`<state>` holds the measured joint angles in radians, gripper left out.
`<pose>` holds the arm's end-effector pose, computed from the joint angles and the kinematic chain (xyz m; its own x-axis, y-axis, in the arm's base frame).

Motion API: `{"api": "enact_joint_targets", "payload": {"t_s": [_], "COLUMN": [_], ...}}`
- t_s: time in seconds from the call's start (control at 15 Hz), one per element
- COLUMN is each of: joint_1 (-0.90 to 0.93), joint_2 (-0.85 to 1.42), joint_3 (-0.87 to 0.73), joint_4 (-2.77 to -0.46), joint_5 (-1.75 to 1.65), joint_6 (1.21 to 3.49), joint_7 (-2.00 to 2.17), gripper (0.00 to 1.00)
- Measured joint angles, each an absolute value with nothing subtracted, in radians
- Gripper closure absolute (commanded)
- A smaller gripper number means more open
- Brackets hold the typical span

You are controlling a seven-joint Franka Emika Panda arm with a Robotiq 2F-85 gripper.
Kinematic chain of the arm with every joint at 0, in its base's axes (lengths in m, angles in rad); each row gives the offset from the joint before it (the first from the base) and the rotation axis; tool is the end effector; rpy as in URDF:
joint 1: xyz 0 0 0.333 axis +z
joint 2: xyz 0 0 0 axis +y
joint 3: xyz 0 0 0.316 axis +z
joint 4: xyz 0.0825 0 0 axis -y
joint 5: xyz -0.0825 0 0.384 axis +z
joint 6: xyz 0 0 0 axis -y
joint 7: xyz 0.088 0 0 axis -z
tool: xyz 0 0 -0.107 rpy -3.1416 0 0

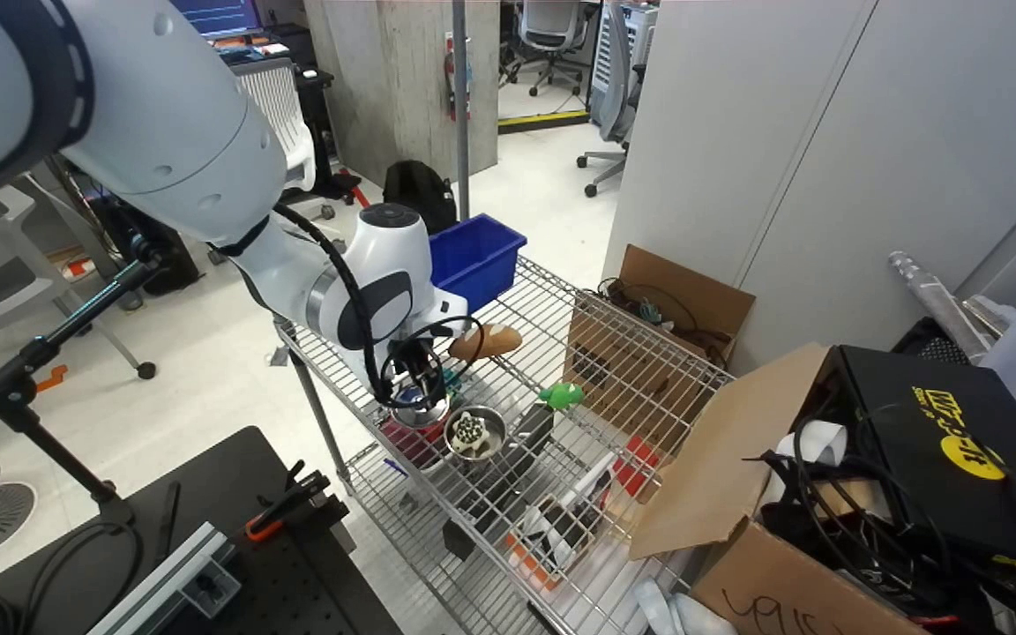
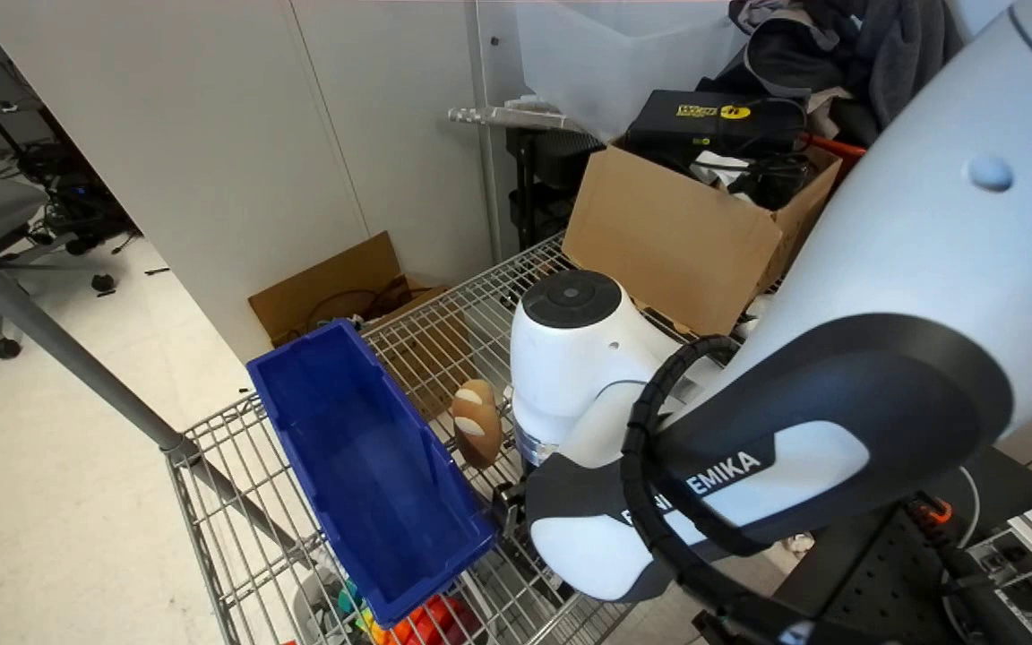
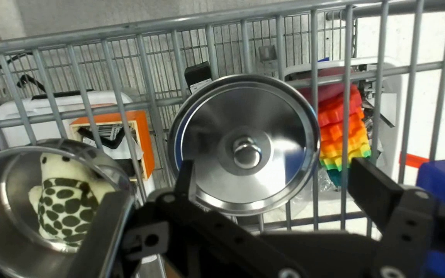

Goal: Pick up the lid and put it on the pot

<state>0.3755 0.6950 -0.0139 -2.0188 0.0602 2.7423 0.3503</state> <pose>0.5537 0.2068 0.1033 0.9989 -0.0407 0.0211 -0.0402 -0.9989 -0.0248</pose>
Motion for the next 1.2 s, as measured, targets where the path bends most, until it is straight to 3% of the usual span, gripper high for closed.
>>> {"api": "enact_joint_targets", "payload": {"t_s": [0.07,0.2,0.8,1.2], "joint_1": [0.381,0.389,0.405,0.405], "joint_2": [0.7,0.711,0.738,0.733], "joint_3": [-0.02,-0.029,-0.044,-0.044], "joint_4": [-2.015,-2.008,-1.968,-1.947], "joint_5": [0.058,0.055,0.047,0.047], "joint_6": [2.74,2.737,2.719,2.678], "joint_7": [0.357,0.366,0.395,0.416], "gripper": [0.28,0.33,0.99,0.95]}}
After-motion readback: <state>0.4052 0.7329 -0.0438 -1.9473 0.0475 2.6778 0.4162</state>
